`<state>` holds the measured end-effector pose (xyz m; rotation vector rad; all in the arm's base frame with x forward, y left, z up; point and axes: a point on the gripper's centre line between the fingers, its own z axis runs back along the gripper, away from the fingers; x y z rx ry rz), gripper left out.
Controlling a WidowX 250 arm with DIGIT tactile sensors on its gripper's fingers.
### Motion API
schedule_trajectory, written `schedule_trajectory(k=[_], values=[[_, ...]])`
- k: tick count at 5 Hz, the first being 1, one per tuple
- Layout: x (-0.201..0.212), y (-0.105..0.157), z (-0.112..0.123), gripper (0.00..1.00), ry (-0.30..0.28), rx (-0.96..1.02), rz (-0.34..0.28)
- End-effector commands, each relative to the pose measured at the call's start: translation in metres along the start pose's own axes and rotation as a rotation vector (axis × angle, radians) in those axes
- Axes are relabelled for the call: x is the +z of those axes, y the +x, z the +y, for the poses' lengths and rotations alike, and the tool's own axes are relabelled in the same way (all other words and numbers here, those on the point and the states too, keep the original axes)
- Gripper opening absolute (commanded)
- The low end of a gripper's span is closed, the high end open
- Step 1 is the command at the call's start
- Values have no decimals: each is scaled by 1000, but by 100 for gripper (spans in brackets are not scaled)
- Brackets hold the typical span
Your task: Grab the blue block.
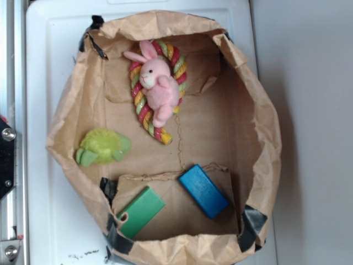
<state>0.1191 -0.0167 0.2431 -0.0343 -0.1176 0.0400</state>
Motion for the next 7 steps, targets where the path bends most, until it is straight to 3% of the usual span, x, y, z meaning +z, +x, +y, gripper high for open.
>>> schedule_trajectory(k=[1,4,5,6,7], values=[[0,0,0,100,0,0,0],[-24,95,-4,100,-1,40,-77],[-33,117,10,100,-13,-61,-153],[-44,140,20,100,14,-159,-193],[-59,164,30,100,54,-191,-186]])
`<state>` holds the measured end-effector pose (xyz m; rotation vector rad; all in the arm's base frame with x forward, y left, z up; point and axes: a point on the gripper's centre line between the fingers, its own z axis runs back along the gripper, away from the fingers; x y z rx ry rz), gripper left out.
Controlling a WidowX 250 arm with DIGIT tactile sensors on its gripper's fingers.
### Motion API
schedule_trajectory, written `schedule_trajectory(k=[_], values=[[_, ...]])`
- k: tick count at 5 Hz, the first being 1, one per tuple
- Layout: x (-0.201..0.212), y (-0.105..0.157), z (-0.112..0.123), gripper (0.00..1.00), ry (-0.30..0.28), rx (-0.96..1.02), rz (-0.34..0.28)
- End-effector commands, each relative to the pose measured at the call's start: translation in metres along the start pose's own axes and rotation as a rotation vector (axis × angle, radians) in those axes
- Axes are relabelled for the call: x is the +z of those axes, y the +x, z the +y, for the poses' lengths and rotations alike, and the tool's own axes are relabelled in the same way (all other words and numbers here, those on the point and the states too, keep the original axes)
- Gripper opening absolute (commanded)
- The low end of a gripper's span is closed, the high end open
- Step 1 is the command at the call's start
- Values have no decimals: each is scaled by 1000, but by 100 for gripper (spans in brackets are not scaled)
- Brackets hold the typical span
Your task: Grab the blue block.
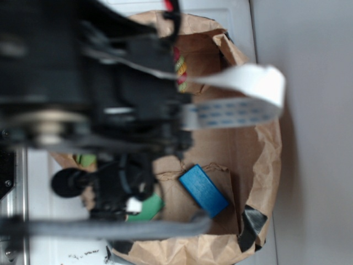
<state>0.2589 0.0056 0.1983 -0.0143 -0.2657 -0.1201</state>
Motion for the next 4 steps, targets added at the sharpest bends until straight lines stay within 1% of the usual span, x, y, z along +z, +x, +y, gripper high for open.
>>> schedule_trajectory(k=[1,2,4], values=[[-22,37,17,100,45,-143,-25],[-43,37,3,100,29,-317,-17],[-77,30,-15,100,10,-446,28]])
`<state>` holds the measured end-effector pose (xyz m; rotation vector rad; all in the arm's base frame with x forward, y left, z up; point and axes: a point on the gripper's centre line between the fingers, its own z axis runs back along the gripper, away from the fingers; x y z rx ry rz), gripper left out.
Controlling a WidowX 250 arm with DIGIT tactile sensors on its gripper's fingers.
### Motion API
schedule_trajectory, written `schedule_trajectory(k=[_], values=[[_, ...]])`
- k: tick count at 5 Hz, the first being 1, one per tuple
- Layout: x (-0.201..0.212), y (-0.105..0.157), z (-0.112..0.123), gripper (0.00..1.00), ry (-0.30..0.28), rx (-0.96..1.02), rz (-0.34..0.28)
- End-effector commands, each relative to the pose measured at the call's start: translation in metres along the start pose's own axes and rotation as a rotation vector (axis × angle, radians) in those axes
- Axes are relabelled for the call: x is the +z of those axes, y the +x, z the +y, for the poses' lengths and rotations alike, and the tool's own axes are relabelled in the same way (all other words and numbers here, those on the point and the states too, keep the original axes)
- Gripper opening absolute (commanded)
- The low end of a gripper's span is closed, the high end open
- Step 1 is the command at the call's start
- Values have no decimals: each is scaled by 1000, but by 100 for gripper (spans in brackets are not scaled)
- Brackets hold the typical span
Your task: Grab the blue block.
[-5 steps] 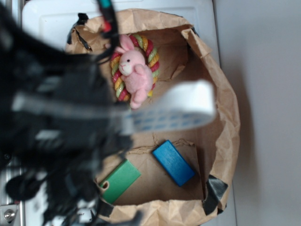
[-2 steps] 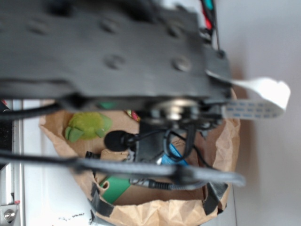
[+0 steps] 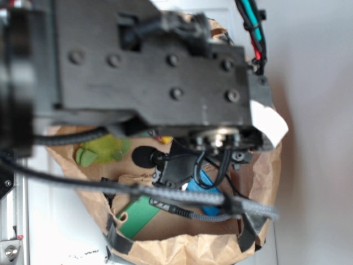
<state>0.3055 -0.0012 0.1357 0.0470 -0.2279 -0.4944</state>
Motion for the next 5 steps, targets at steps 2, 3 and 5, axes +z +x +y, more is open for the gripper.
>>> schedule_trajectory(k=[2,3,5], values=[[-37,5,-39,100,-21,-92,-54],[-41,5,-43,100,-24,-99,-47],[-44,1,-48,100,-15,-124,-37]])
